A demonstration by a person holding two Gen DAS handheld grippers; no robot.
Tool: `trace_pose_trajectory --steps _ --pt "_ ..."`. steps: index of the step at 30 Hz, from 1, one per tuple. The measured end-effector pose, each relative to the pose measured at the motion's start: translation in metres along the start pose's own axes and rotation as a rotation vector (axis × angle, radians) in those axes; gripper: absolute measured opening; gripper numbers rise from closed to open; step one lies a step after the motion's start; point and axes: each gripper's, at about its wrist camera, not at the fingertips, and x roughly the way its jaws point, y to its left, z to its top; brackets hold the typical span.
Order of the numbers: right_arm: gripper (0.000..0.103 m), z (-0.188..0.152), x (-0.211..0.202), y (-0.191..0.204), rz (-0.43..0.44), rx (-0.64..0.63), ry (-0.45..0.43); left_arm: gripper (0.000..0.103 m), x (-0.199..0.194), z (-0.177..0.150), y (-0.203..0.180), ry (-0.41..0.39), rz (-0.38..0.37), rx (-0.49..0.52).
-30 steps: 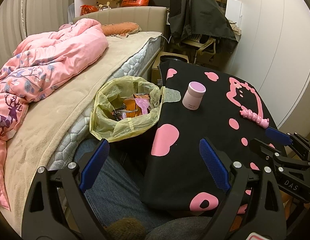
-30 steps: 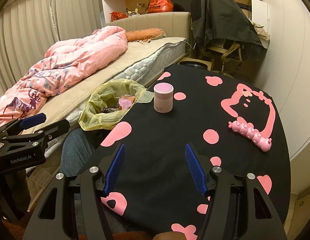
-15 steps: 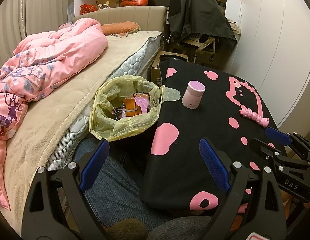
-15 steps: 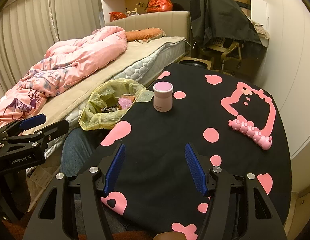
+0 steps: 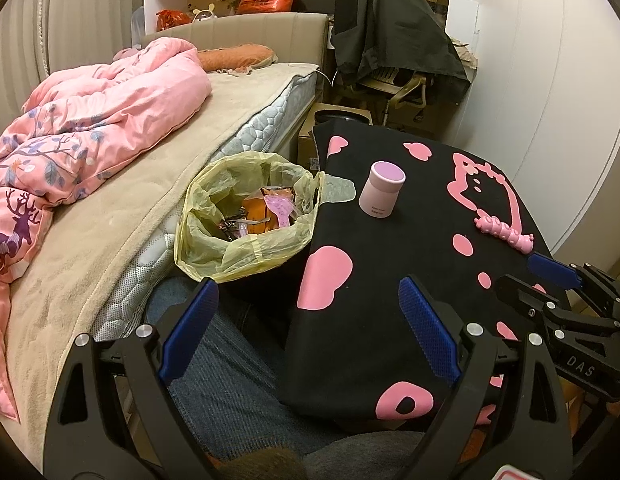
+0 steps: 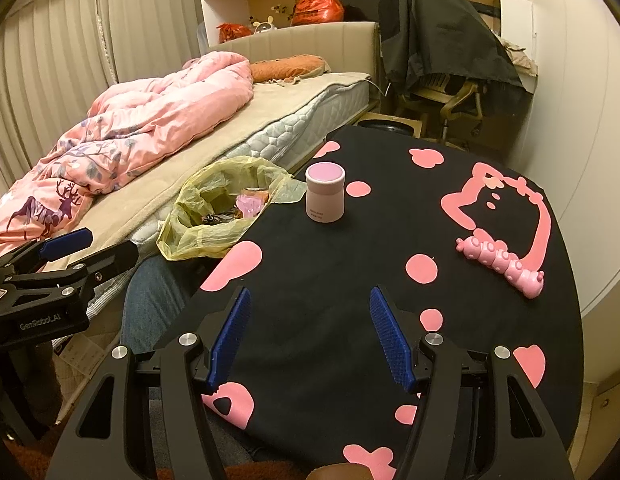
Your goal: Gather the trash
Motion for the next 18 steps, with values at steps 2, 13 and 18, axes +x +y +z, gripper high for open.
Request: trace_pose_trajectory --steps 2,13,18 --pt "0.058 -0.001 0.0 0.0 -0.002 0.002 -0.005 0.087 -0.001 0.001 0.0 0.0 -0.006 0.001" --pt "0.058 -0.005 -0.003 -0.001 -0.006 0.013 -0.014 0.087 -0.003 -0.002 0.001 0.007 -0.042 0.008" --pt "0.058 -0.001 -0.003 0.0 -0.007 -0.013 -0.019 0.087 0.007 -0.001 0.014 0.047 -0.041 -0.039"
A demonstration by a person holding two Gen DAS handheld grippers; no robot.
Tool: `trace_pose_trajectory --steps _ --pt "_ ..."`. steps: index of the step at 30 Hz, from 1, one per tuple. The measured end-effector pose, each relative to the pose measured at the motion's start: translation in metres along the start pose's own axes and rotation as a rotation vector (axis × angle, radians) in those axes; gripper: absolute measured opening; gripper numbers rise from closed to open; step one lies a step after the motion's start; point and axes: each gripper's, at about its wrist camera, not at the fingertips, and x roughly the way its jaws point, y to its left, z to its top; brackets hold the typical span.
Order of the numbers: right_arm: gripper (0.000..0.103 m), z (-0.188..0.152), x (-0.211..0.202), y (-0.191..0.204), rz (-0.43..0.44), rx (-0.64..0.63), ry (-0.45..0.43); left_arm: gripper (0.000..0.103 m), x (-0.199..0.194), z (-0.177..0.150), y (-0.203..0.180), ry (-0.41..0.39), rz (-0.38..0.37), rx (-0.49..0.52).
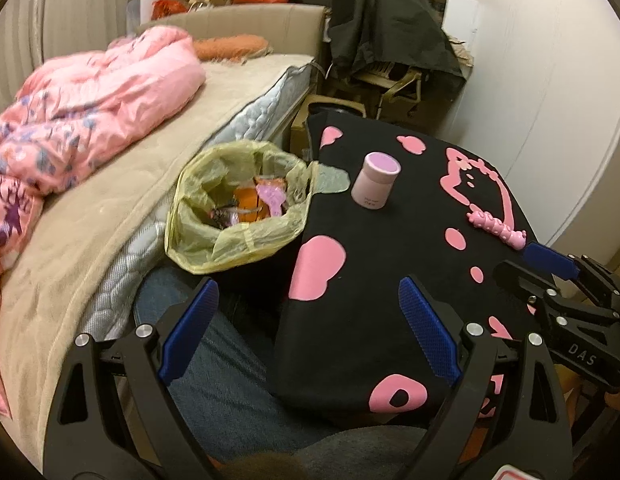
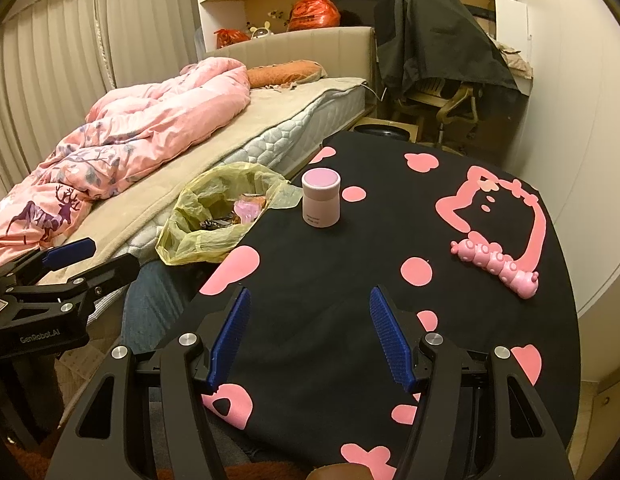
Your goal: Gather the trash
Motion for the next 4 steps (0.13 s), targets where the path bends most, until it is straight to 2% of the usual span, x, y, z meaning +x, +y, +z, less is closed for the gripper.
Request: trace_pose_trajectory --steps 4 --pt "0.058 0.014 0.014 0.014 0.047 -0.074 0.015 0.087 0.007 0.003 0.044 0.002 0.068 -0.119"
